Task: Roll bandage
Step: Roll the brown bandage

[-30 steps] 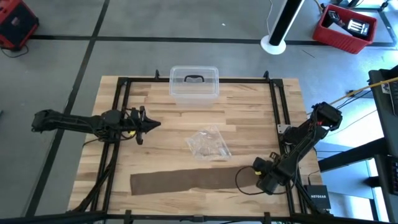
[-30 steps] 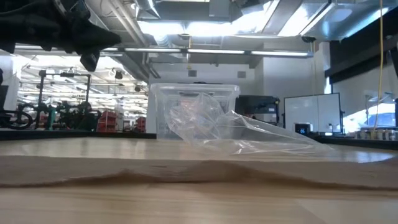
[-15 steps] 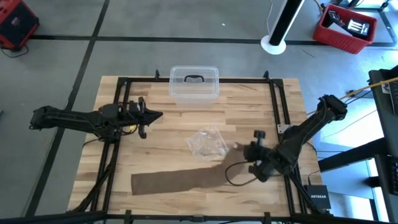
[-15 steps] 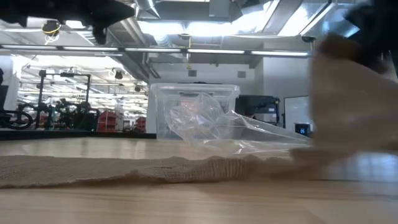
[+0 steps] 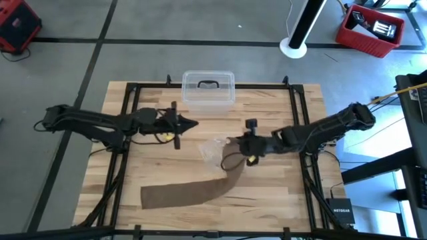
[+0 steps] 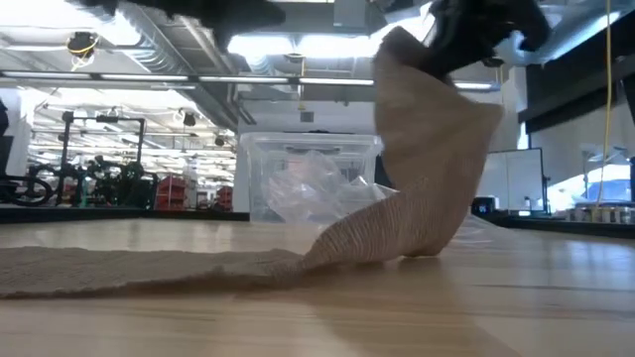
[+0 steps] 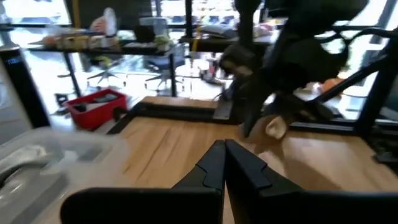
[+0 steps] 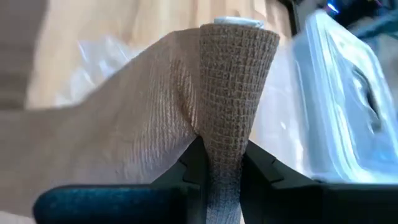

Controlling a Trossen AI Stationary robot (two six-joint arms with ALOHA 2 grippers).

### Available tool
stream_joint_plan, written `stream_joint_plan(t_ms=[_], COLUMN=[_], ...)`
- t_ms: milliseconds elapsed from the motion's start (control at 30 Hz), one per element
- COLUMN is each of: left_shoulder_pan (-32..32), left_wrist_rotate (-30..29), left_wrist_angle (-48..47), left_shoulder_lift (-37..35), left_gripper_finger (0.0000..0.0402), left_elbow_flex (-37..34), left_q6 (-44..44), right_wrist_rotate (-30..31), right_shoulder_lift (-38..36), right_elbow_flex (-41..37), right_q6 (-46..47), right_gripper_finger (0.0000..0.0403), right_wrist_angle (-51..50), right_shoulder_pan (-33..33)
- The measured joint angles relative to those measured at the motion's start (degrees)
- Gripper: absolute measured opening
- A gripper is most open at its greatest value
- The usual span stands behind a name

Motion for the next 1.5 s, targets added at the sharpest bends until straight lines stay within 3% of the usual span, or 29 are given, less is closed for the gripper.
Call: stream_joint_plan(t_ms=[167,400,567,1167,1500], left_shoulder_pan=[0.2,-0.3,-1.1,-1.8,-1.7], left_wrist_rotate=[1.3,4.4,6.3,6.3,5.0], left_wrist_angle=[-1.7,-8.6,-15.3,-20.2,-20.8], left_shoulder_lift=[7.0,16.7,20.5,20.7,21.2], left_gripper_finger=[0.0015,0.0094,0.0122,0.0116,0.0115], left_elbow_flex=[6.1,15.3,20.6,21.3,21.2], left_q6=[-0.4,-1.4,0.0,1.2,3.0], right_wrist_rotate=[-9.8,-11.0,-11.0,-8.8,-11.6], right_shoulder_lift=[0.0,1.9,4.4,5.9,6.0], right_elbow_flex=[0.0,0.0,0.0,0.0,0.0], right_q6=[-3.1,-2.8,-1.4,-1.2,-1.2], right_gripper_finger=[0.0056,0.0056,0.0056,0.0056,0.0056], right_wrist_angle=[7.2,10.0,9.9,9.5,11.4], right_shoulder_pan=[-3.6,-4.2,-4.2,-5.5,-5.6])
